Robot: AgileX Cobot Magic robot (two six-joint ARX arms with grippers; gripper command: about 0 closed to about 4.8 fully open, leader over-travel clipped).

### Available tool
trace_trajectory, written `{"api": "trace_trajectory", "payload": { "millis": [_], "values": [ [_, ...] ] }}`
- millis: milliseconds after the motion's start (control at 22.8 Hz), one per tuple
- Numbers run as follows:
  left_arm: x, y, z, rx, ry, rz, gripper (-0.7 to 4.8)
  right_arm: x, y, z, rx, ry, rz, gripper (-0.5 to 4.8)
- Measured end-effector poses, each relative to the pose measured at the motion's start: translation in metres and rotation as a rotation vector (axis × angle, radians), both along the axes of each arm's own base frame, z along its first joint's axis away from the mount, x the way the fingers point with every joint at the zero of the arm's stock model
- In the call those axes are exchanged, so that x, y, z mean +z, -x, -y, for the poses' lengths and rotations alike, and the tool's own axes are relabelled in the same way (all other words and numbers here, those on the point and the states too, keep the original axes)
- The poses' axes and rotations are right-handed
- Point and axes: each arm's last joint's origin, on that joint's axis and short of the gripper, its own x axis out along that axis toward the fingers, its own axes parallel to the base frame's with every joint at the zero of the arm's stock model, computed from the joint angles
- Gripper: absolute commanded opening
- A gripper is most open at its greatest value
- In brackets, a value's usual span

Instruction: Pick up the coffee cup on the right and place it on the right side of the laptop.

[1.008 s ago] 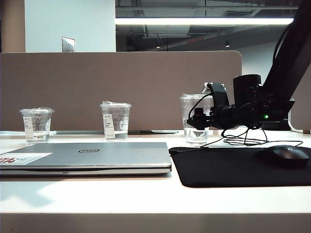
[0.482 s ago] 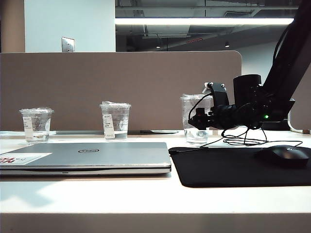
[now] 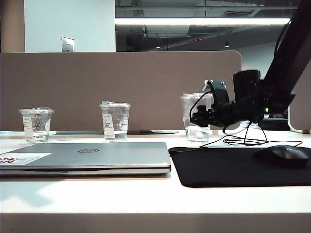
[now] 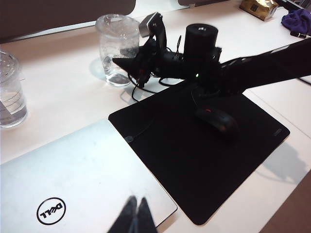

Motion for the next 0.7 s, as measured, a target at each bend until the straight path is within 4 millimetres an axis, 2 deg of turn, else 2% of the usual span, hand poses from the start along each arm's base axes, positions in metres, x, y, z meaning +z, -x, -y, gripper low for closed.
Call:
{"api": "trace_trajectory", "payload": {
  "millis": [88,219,526,570,701],
  "values": [
    [0.0,0.0,0.0,0.0,0.0,0.0,-0.05,0.013,0.002,0.001,-0.001,0.001,-0.01,2.3],
    [0.0,0.0,0.0,0.0,0.0,0.0,-0.05,0.05,0.009,0.001,-0.001,-0.001,0.002,2.3],
    [0.0,0.0,0.0,0.0,0.0,0.0,-0.05,0.084,0.022,0.003,-0.001,0.006,-0.047,2.3],
    [0.0,0.0,0.0,0.0,0.0,0.0,-0.05,0.097,0.026,0.004,-0.001,0.005,-0.037,2.31],
    [0.0,0.0,0.0,0.0,0.0,0.0,-0.05,0.117,0.032,0.008,0.014,-0.002,-0.01,2.3]
  ]
}}
